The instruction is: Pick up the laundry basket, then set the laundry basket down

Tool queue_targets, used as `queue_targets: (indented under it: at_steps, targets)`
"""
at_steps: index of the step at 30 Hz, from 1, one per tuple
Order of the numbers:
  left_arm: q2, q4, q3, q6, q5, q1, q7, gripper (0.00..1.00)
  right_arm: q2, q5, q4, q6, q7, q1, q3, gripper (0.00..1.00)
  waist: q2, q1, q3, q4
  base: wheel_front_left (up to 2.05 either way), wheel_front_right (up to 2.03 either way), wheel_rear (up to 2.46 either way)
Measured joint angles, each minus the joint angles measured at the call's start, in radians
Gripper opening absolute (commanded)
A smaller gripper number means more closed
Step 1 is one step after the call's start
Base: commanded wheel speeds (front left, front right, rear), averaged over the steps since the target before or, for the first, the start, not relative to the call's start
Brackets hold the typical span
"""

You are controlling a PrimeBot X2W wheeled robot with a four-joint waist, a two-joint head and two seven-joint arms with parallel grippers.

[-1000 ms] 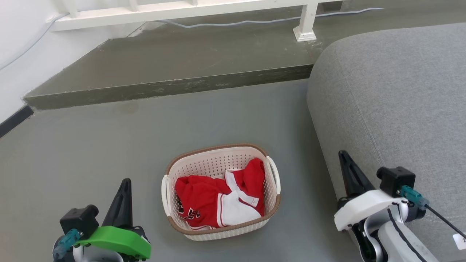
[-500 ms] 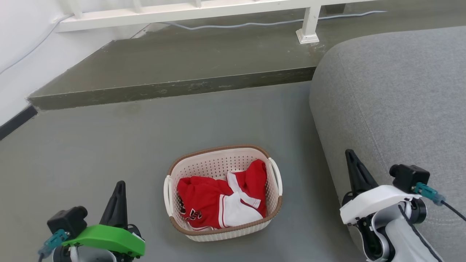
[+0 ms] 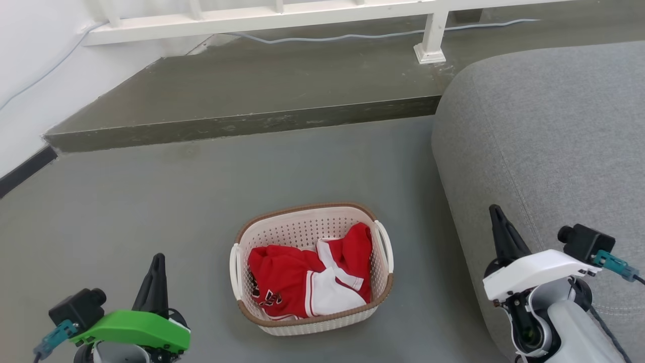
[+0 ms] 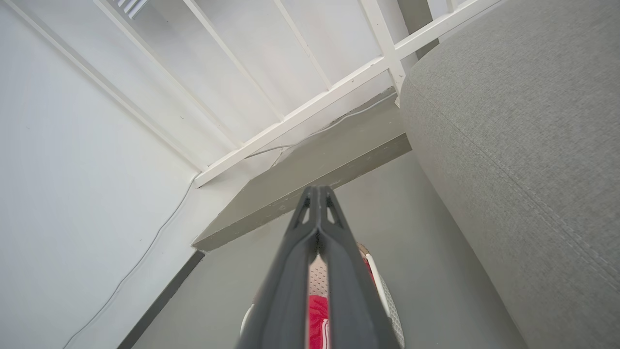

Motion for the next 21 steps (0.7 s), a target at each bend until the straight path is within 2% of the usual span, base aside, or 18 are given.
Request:
queue_targets:
  at_steps: [21]
  targets:
    - [-0.001,0.004,0.044,-0.006,-0.212,-0.002,0.066,0.0,0.012,0.231,-0.001,0.03,0.065,0.002,-0.082,0.0,0.0,0.0,-0.009,0.014,0.0,0.0,0.0]
